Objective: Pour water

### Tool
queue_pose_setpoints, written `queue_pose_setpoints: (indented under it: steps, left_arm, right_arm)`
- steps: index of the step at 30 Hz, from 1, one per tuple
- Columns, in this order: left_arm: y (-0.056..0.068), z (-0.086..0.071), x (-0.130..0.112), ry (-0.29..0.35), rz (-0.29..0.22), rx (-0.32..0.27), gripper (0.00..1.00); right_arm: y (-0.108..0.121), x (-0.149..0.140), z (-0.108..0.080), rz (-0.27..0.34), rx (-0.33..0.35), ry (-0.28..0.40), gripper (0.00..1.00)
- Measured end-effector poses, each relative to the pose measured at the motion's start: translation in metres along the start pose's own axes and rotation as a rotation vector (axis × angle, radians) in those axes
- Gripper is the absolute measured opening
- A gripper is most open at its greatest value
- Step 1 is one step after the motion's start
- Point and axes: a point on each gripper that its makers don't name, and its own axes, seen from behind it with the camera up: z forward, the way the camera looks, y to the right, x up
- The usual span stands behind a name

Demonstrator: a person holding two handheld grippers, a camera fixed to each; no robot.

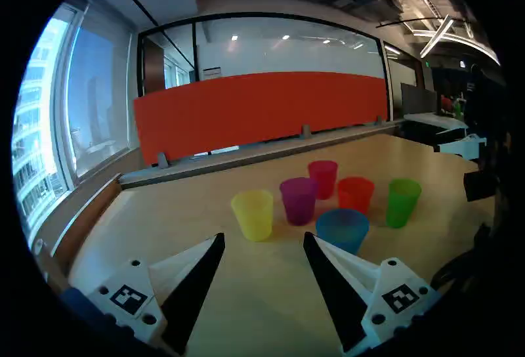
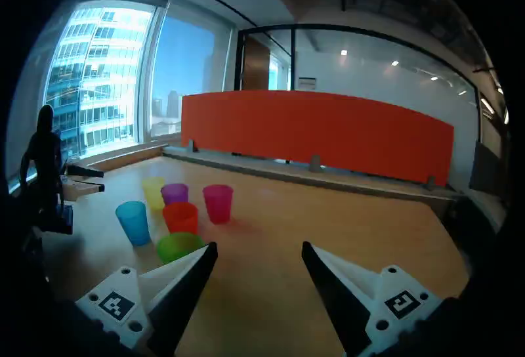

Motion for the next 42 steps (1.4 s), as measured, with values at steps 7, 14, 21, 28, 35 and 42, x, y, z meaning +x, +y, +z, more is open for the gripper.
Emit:
queue_pose_setpoints:
  steps: [7,14,21,28,35,42]
  left_arm:
    - [-0.009,-0.01,0.013,0.068,-0.057,0.06,0.89]
    - [-0.017,-0.017,0.024,0.126,-0.086,0.11,0.89]
    - [-0.023,-0.023,0.034,0.178,-0.126,0.143,0.89]
    - [-0.028,-0.026,0.045,0.226,-0.142,0.166,0.89]
    - [-0.031,-0.026,0.056,0.255,-0.124,0.186,0.89]
    - [-0.037,-0.027,0.06,0.274,-0.079,0.232,0.89]
  right_arm:
    - [0.024,0.013,-0.001,0.007,-0.12,0.078,1.0]
    - [0.039,0.025,-0.008,0.016,-0.226,0.149,1.0]
    - [0.058,0.034,-0.017,0.024,-0.335,0.195,1.0]
    - [0.065,0.036,-0.027,0.042,-0.385,0.225,1.0]
    - [0.069,0.037,-0.032,0.053,-0.406,0.231,1.0]
    - [0.069,0.043,-0.036,0.058,-0.408,0.244,0.99]
